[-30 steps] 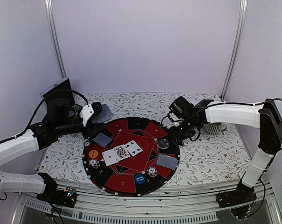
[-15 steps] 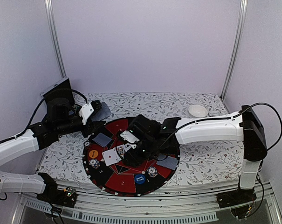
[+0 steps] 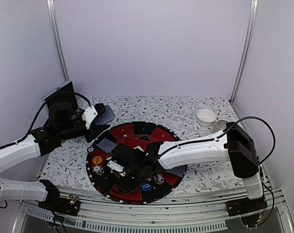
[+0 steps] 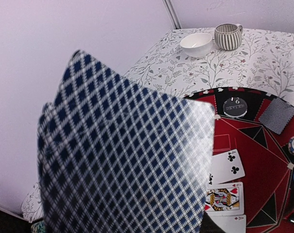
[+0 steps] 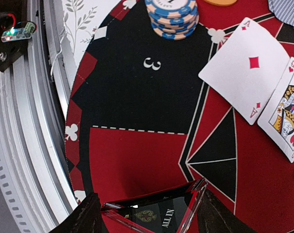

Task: Distribute texas hold em gaming equipment
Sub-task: Place the all-in button in the small blind area.

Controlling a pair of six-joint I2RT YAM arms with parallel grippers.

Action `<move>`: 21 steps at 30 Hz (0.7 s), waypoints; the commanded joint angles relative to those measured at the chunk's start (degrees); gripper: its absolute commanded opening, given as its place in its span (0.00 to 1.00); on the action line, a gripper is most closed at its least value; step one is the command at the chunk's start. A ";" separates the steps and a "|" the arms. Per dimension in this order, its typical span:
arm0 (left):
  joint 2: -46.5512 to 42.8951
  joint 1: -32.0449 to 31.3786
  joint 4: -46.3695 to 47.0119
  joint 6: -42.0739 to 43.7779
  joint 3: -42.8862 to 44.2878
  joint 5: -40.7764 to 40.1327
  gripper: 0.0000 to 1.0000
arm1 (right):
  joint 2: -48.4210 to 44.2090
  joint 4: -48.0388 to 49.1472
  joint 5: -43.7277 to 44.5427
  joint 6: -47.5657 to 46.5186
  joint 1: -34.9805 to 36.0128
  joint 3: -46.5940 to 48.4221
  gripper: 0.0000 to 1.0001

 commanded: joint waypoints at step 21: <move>-0.49 0.12 1.75 -0.27 0.88 0.36 0.42 | 3.06 -9.59 -2.15 -2.93 4.35 5.56 0.51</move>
